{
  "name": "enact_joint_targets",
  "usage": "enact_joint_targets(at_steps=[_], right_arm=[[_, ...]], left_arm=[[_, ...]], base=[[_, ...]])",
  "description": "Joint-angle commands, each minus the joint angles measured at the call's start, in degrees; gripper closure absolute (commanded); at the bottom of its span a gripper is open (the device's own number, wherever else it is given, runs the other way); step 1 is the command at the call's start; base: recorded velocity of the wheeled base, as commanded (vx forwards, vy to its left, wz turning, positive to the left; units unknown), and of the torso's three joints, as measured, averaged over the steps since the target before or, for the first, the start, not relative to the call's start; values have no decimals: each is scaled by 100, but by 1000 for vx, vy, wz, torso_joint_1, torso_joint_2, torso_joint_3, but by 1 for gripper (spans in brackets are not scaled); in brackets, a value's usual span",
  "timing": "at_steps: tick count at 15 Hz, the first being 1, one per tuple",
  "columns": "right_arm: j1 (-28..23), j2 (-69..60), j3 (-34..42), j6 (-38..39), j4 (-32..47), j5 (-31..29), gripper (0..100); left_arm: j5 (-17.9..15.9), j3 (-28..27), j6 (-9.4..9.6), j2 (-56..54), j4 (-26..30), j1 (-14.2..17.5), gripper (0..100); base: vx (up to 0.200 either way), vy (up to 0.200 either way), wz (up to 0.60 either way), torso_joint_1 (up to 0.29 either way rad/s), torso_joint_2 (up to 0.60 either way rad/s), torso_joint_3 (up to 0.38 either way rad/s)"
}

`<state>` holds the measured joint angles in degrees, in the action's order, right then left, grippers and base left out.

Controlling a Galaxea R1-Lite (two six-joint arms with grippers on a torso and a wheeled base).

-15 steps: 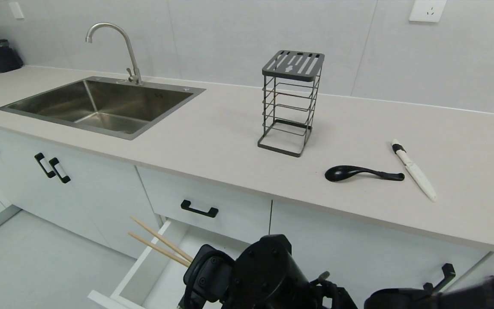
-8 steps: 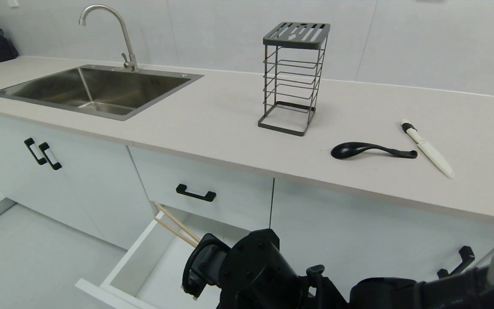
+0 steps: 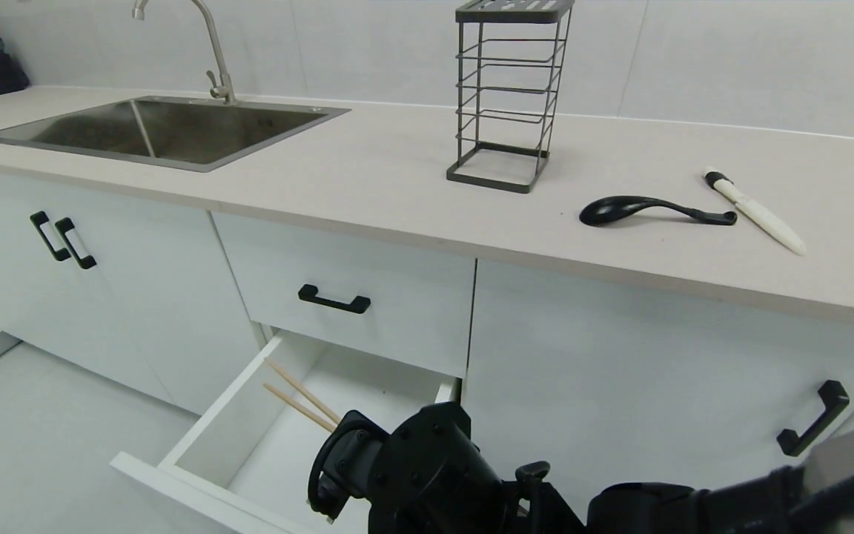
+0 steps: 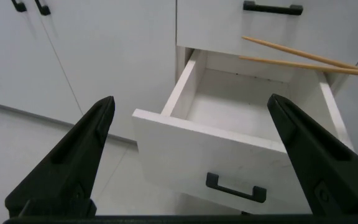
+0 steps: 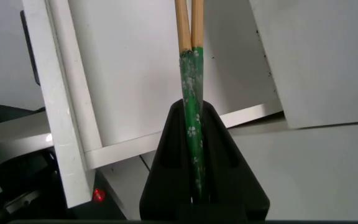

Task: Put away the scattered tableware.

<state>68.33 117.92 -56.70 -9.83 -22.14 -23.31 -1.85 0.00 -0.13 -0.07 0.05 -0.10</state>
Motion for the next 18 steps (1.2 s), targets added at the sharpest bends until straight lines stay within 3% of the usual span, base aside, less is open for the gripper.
enact_joint_targets(at_steps=[1, 7, 9, 12, 18], right_arm=[[5, 73, -25, -2, -1, 2, 100], [-13, 152, -210, -90, 8, 274, 100], [-48, 223, -289, -441, 52, 265, 100], [-171, 425, -1089, -758, 957, 204, 100], [-487, 1356, -2293, -265, 1405, 204, 100]], left_arm=[[1, 0, -4, 7, -5, 1, 0], [1, 0, 5, 7, -5, 1, 0], [1, 0, -4, 7, -5, 1, 0], [1, 0, -4, 7, -5, 1, 0], [1, 0, -4, 7, -5, 1, 0]], base=[[0, 0, 0, -207, 315, 129], [0, 0, 0, -41, 196, 69], [0, 0, 0, -1, 16, 25], [0, 0, 0, 0, 0, 0], [0, 0, 0, 0, 0, 0]])
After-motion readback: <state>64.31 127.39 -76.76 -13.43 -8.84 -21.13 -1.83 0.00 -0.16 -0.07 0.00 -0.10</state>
